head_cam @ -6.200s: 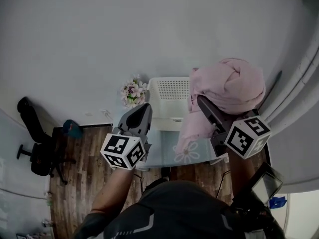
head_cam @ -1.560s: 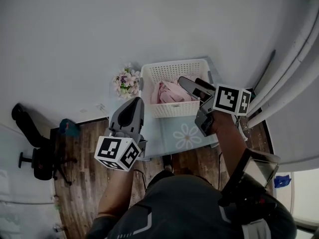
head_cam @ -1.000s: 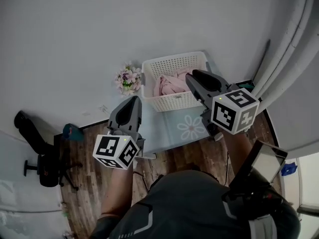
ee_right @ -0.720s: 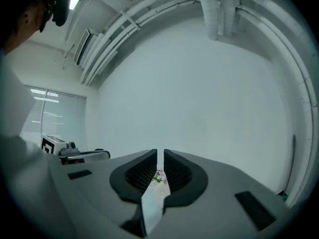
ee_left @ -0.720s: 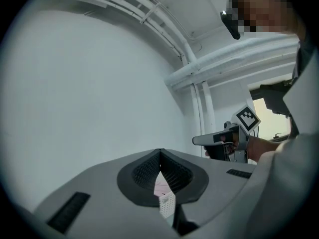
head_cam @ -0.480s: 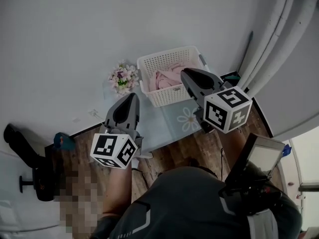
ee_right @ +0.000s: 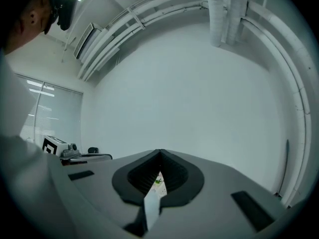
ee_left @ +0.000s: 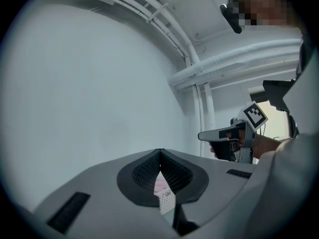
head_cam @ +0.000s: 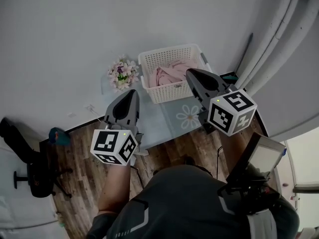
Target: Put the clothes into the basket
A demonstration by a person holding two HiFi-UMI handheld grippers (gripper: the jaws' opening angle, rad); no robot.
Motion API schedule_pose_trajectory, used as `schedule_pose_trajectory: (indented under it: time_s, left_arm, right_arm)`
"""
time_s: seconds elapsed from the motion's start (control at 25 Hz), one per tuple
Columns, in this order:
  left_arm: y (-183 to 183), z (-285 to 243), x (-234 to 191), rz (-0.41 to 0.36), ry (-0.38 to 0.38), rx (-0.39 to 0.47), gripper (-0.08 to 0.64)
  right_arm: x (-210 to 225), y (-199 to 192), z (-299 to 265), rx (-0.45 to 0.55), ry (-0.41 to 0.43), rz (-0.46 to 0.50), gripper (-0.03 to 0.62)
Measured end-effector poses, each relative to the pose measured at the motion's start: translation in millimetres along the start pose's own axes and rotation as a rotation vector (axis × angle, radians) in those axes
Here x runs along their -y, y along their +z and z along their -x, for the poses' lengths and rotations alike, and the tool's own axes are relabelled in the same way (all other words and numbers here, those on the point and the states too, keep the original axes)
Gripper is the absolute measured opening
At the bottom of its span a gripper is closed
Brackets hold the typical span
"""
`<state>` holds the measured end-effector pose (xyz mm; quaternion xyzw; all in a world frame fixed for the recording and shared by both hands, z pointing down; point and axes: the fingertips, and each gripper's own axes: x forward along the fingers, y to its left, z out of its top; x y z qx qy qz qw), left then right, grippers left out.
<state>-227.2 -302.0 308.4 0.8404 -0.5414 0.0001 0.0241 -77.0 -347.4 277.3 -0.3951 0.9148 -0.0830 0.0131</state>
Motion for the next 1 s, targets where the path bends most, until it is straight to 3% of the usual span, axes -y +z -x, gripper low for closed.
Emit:
schedule_pose_trajectory:
  time_s: [0.84, 1.0]
  left_arm:
    - [3, 8, 3, -0.037, 0.022, -0.006, 0.009]
    - [4, 12, 5, -0.015, 0.023, 0.008, 0.009]
  right_arm:
    - [-12, 3, 5, 0.009, 0.022, 0.062, 0.011]
    - [-14, 3, 8, 0.004, 0.024, 0.067, 0.012]
